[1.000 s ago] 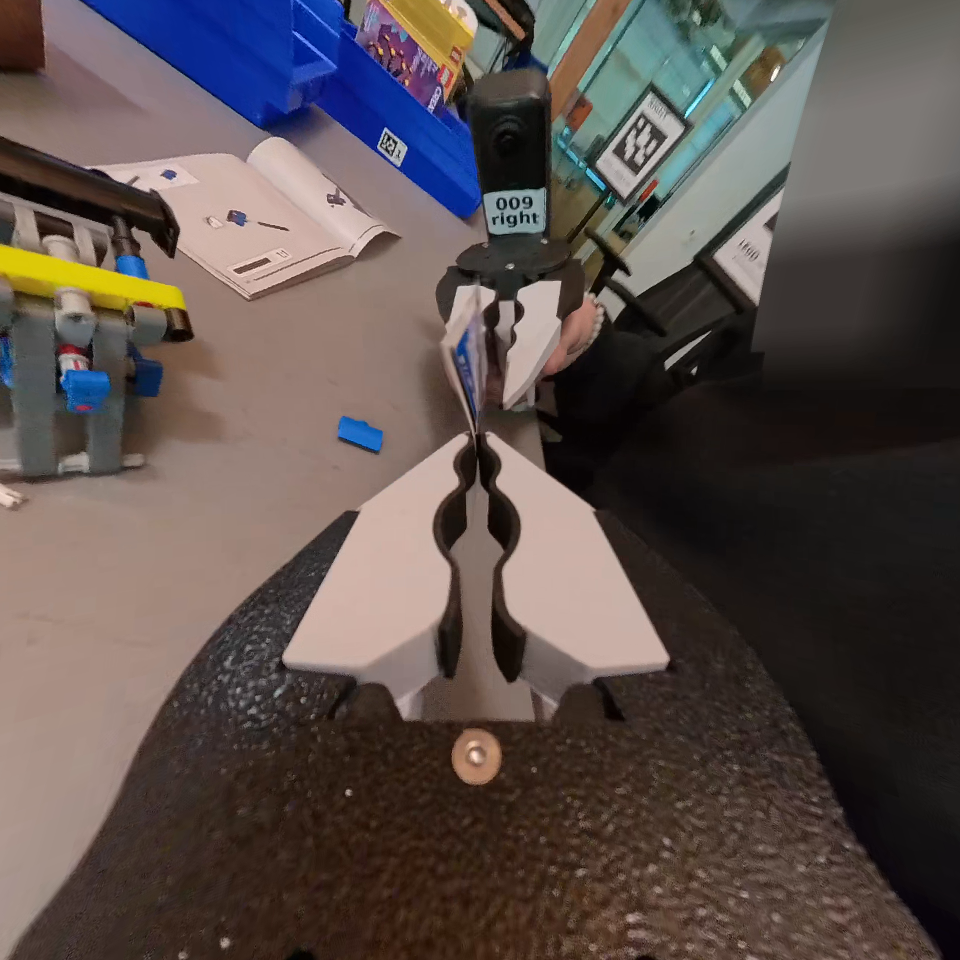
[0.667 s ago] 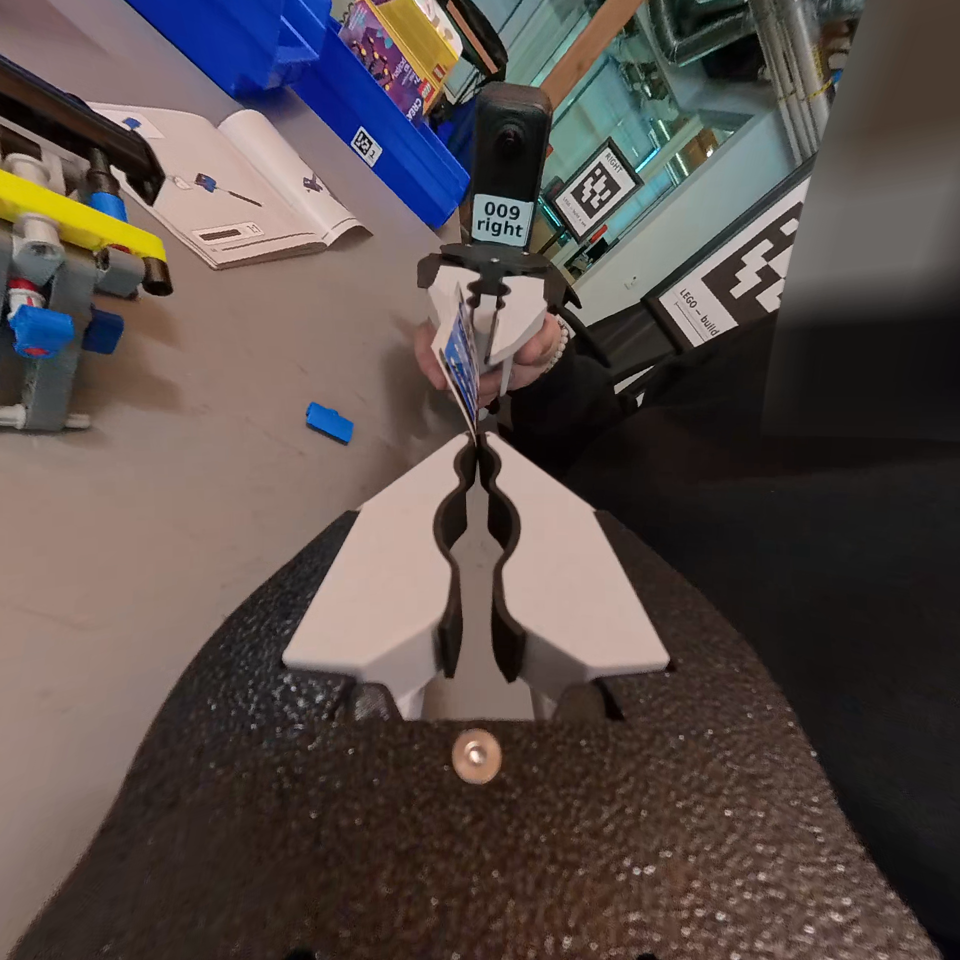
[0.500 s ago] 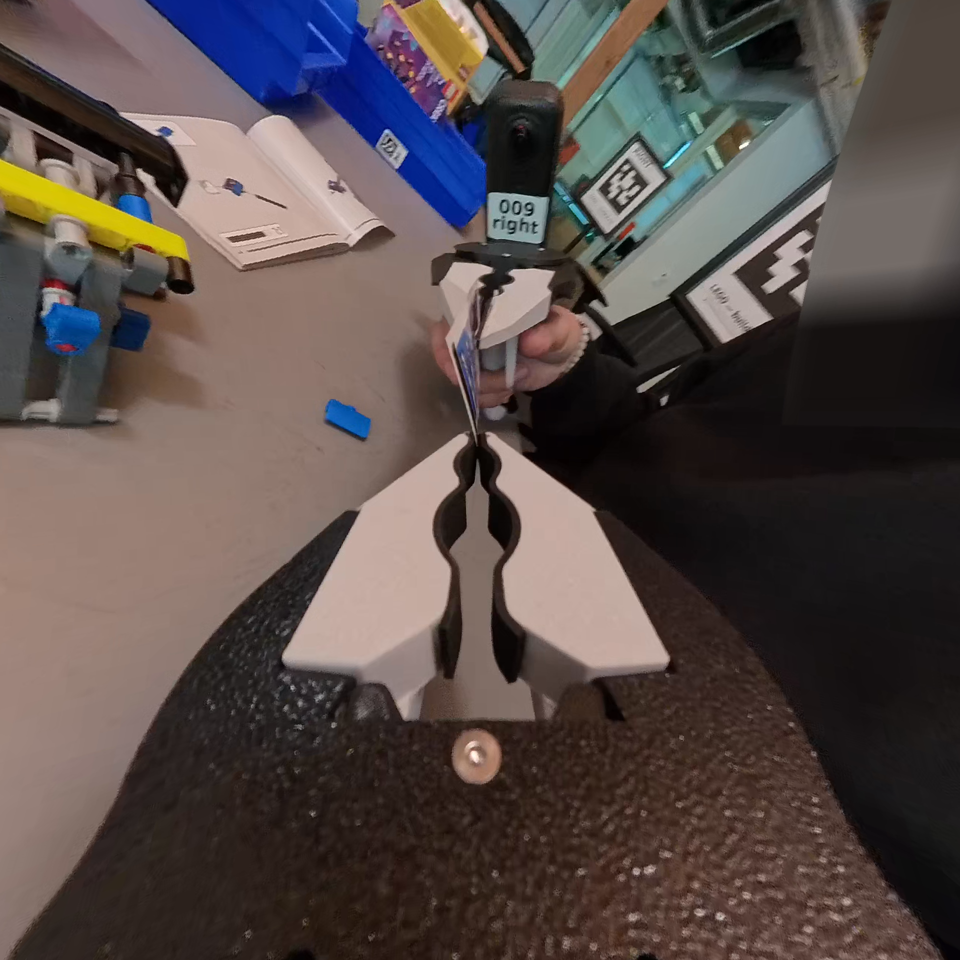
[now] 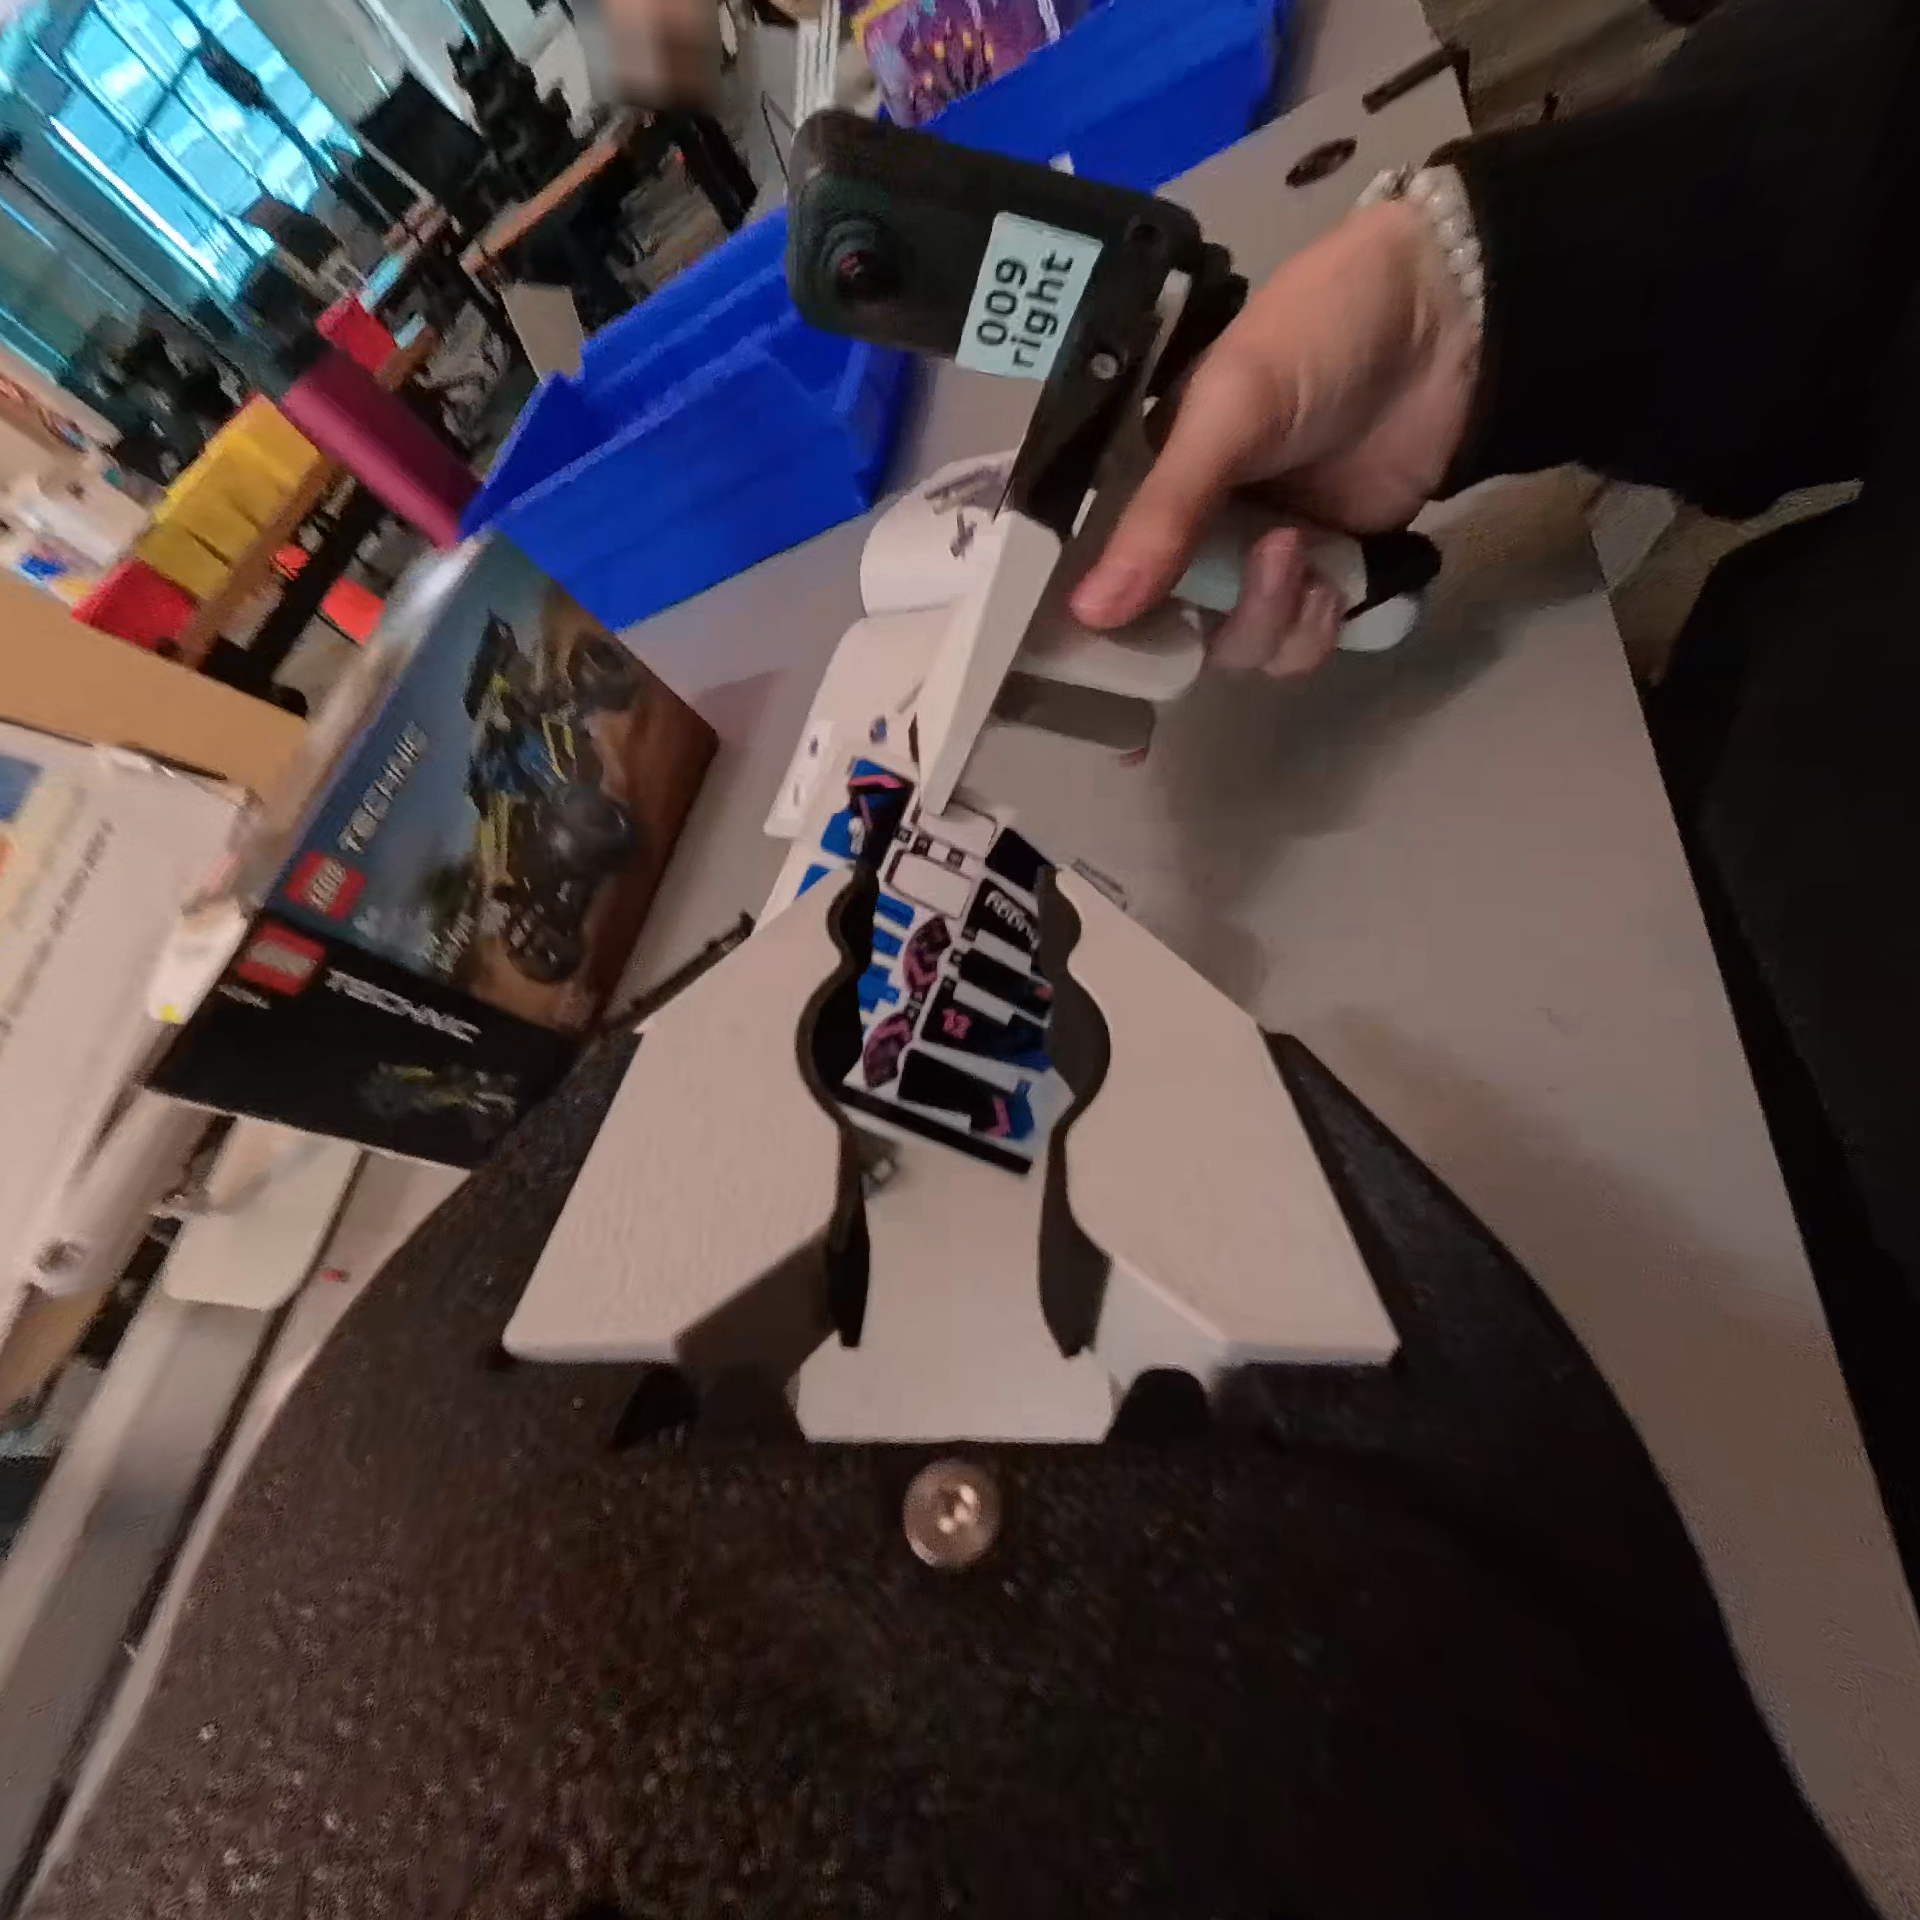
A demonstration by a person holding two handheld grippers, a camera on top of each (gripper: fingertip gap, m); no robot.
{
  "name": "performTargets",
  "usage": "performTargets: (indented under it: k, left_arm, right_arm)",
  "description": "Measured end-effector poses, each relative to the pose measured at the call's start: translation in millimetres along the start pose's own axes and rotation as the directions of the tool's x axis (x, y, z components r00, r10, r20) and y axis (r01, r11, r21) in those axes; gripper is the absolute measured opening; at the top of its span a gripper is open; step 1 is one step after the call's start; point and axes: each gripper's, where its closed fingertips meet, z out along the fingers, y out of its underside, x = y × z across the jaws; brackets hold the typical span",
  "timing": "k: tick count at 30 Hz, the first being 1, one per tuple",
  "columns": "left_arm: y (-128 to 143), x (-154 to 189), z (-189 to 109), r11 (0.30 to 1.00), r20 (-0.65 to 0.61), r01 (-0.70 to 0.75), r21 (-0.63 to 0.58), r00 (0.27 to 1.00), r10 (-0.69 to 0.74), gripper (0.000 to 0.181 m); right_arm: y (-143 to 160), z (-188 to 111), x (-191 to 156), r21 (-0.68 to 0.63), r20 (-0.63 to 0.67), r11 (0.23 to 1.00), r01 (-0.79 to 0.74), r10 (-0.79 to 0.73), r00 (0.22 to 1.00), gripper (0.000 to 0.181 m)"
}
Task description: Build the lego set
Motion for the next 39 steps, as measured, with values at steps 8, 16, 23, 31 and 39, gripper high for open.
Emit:
performTargets:
  k: [8,16,23,31,39]
  left_arm:
    - [-5,-25,-13,1.000,0.058,-0.028,-0.013,0.998,0.029,0.029]
    - [8,10,-6,0.967,-0.292,0.250,-0.045,0.922,-0.253,0.025]
    - [-2,28,-3,0.903,-0.480,0.427,-0.034,0.786,-0.390,0.000]
    - [-7,35,5,0.789,-0.558,0.611,-0.062,0.635,-0.535,0.000]
    - [-13,37,12,0.729,-0.603,0.679,-0.088,0.546,-0.581,0.000]
  right_arm:
    - [14,13,0,-0.148,0.013,0.988,0.039,-0.037,0.999,0.000]
    - [37,2,-28,-0.241,0.151,0.951,0.196,-0.163,0.975,0.000]
    - [40,-5,-31,-0.191,0.138,0.948,0.256,-0.232,0.963,0.000]
    - [44,-16,-34,-0.157,0.102,0.917,0.366,-0.354,0.930,0.005]
    - [43,-22,-33,-0.155,0.078,0.872,0.465,-0.458,0.885,0.000]
